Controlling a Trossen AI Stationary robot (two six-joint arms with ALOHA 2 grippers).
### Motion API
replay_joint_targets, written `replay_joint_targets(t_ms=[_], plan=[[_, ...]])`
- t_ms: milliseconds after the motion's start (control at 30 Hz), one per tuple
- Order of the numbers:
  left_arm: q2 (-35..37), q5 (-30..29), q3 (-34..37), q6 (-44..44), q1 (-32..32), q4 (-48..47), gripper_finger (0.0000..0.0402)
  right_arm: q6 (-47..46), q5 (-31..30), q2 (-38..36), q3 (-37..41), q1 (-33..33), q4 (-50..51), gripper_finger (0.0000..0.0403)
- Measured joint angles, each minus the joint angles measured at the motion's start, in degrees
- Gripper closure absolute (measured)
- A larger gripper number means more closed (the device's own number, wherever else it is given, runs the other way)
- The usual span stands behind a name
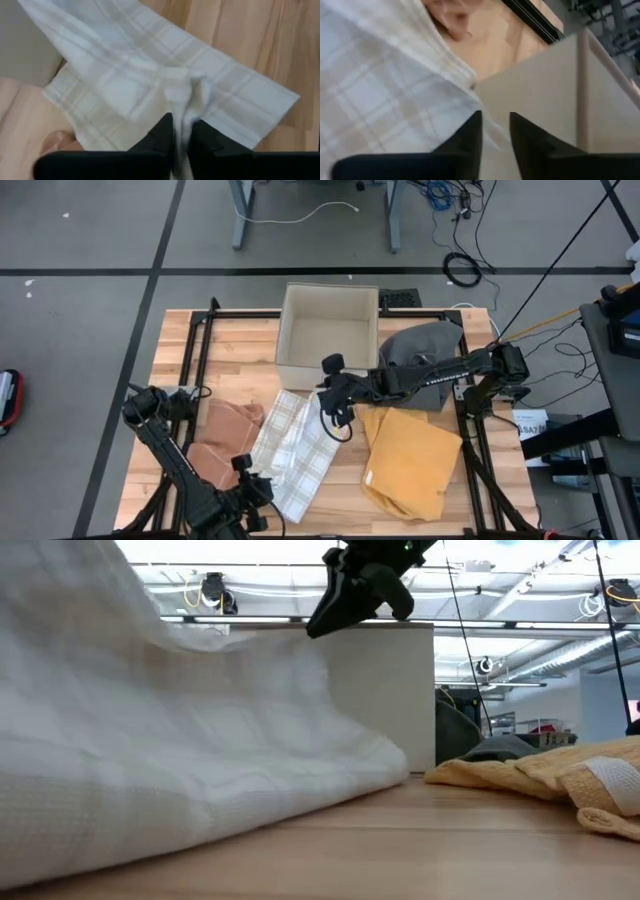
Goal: Fold towel
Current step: Fold the white patterned towel
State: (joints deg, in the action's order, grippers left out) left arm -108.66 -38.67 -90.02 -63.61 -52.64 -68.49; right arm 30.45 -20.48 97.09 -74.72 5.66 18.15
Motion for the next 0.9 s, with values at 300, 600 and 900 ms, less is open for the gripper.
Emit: replay_joint_targets(t_ms=[300,600,900], plan=[[0.02,2.52,0.02,-9.38,-0.44,-9.75,0.0270,-2.80,-7.79,0.01,0.00,0.83,3.00,0.0233],[0.02,2.42,0.02,-10.09,-1.36,-11.02,0.0266,-14.38,3.35,0.01,0.10,4.25,19.22,0.0254],[0.02,3.38,0.02,-12.82,-3.50,-13.37,0.0266,-17.52,10.40,0.01,11.98,10.29,16.39,0.0259]])
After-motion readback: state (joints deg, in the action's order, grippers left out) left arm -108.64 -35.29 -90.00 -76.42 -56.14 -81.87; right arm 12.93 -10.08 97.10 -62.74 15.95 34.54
